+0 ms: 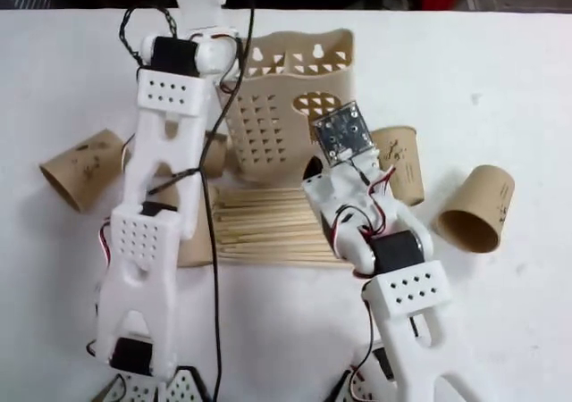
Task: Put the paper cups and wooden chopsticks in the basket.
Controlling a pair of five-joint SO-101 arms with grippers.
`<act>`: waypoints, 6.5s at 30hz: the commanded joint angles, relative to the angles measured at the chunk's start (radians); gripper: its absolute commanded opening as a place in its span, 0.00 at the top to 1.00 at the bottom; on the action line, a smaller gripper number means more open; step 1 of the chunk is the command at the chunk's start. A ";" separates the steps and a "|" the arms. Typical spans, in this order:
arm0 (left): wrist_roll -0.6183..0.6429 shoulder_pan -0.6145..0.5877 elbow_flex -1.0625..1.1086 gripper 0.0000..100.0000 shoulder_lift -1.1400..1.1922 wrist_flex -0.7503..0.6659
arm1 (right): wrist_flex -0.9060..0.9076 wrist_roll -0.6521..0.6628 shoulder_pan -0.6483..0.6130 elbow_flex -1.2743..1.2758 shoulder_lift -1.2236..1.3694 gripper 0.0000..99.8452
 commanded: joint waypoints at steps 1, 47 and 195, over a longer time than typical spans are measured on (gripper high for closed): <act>0.008 -0.036 -0.018 0.98 0.012 -0.029 | 0.062 -0.002 -0.005 -0.055 -0.015 0.77; -0.244 0.041 -0.327 0.85 -0.191 0.258 | 0.394 0.103 0.263 0.296 -0.682 0.77; -0.557 -0.208 2.627 0.85 -1.808 -0.807 | 0.746 -0.290 0.147 -1.315 0.730 0.65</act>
